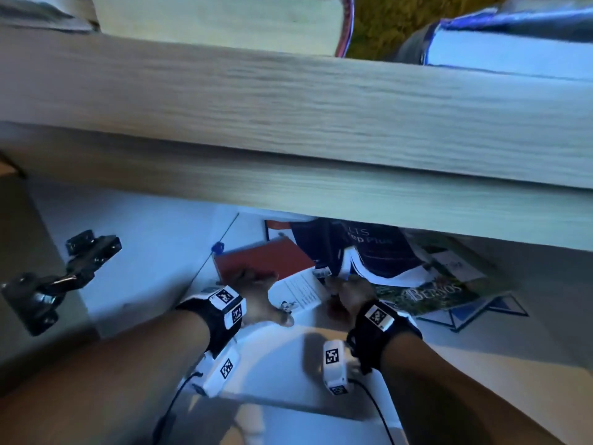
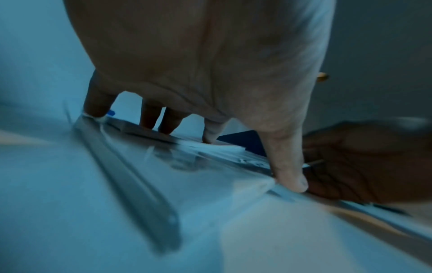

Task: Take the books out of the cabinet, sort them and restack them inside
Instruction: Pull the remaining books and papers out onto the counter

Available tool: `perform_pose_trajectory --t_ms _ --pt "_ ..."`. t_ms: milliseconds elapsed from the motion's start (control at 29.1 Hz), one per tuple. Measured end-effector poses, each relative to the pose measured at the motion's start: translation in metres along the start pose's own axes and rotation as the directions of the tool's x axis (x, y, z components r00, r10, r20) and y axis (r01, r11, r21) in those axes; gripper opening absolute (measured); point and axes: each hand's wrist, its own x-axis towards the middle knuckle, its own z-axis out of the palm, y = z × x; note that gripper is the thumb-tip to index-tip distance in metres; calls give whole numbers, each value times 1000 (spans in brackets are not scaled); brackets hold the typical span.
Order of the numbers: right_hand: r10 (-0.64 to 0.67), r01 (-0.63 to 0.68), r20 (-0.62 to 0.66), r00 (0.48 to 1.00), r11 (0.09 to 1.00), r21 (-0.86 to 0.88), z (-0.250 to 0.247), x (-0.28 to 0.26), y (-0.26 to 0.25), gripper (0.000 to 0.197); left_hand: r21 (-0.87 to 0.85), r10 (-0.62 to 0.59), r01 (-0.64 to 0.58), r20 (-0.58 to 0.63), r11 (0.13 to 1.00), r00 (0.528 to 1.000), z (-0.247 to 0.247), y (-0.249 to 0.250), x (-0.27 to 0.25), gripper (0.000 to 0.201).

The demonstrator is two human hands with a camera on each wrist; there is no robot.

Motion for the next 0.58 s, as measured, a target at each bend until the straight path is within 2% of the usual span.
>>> perform_pose_trajectory --t_ms 34,69,103,172,206,240,275,309,378,446,515,584 --pt "-1 1 -2 1000 997 -75 0 9 -2 44 36 18 -17 -5 999 1000 1 4 -3 115" --pt "-89 77 -62 994 983 -168 3 9 -2 52 73 27 -25 -21 997 999 1 9 -6 108" --pt "-150 138 -30 988 958 -252 4 12 -2 54 100 22 -18 -44 995 999 0 13 -9 102" --pt "-162 163 14 987 979 -123 0 14 -7 56 158 29 -20 -53 987 998 1 20 -16 95" --pt "-162 160 -54 985 986 -41 -1 19 -8 52 198 50 -41 -43 979 998 -1 24 -23 89" --pt "-135 133 -54 989 990 -35 -3 23 -7 44 230 89 -73 -57 970 994 -3 26 -29 76" --pt "-111 111 -28 993 994 12 -2 22 -8 37 220 132 -110 -89 969 987 -5 28 -33 57" --pt "-94 94 -21 995 995 19 -5 20 -6 39 203 183 -161 -97 966 978 -11 29 -38 39" --pt "-23 25 -17 1000 988 152 -4 8 1 56 84 186 -178 -93 980 978 -23 30 -46 23" --pt "48 -84 114 992 938 335 -1 -3 11 59 2 184 -185 -113 983 976 -32 33 -49 11" --pt "-13 -94 266 964 918 385 9 -12 17 64 22 249 -248 -75 968 966 -35 44 -58 22" --pt "-48 -63 263 964 916 397 16 -8 24 74 -6 306 -306 -31 952 952 -32 59 -66 52"
